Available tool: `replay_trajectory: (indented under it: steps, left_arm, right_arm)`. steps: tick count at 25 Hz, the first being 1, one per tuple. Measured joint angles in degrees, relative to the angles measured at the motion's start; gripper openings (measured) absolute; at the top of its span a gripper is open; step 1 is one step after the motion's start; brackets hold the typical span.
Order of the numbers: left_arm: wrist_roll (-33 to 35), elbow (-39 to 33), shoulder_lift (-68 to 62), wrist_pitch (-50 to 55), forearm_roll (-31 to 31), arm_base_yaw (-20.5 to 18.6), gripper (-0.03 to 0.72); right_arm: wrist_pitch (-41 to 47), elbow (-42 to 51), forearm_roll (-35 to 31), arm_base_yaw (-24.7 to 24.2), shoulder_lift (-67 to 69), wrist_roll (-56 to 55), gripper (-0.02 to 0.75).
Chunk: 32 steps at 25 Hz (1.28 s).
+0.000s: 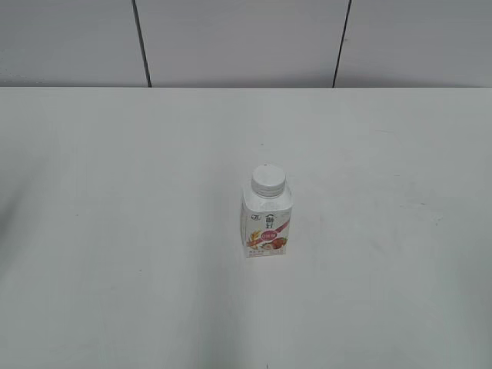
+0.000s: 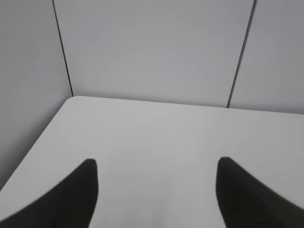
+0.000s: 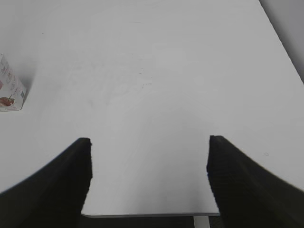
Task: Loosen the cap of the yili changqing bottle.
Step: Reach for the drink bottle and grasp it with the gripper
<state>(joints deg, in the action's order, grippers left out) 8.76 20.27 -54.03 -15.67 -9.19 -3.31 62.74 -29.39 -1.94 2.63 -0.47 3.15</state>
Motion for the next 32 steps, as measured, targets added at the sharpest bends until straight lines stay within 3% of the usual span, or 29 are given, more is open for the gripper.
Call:
replay_trajectory:
  steps: [4, 12, 16, 20, 27, 32]
  left_arm:
    - [-4.66, 0.00, -6.60, -5.35, 4.91, 0.52, 0.463]
    - [-21.20, 0.00, -18.90, -20.10, 28.03, 0.56, 0.460]
    - [-26.14, 0.00, -25.07, -29.97, 36.94, 0.56, 0.460]
    - [-27.09, 0.17, -32.21, -39.81, 44.75, 0.56, 0.460]
    - [-27.34, 5.94, -45.35, -44.54, 67.41, 0.56, 0.478]
    - [-27.45, 8.69, -51.27, -51.60, 72.78, 0.56, 0.574]
  right_arm:
    - [0.00, 0.00, 0.00, 0.00, 0.00, 0.00, 0.592]
    - [0.00, 0.00, 0.00, 0.00, 0.00, 0.00, 0.592]
    - [0.00, 0.00, 0.00, 0.00, 0.00, 0.00, 0.592]
    - [0.00, 0.00, 0.00, 0.00, 0.00, 0.00, 0.592]
    - [0.00, 0.00, 0.00, 0.00, 0.00, 0.00, 0.592]
    - [0.00, 0.00, 0.00, 0.00, 0.00, 0.00, 0.592]
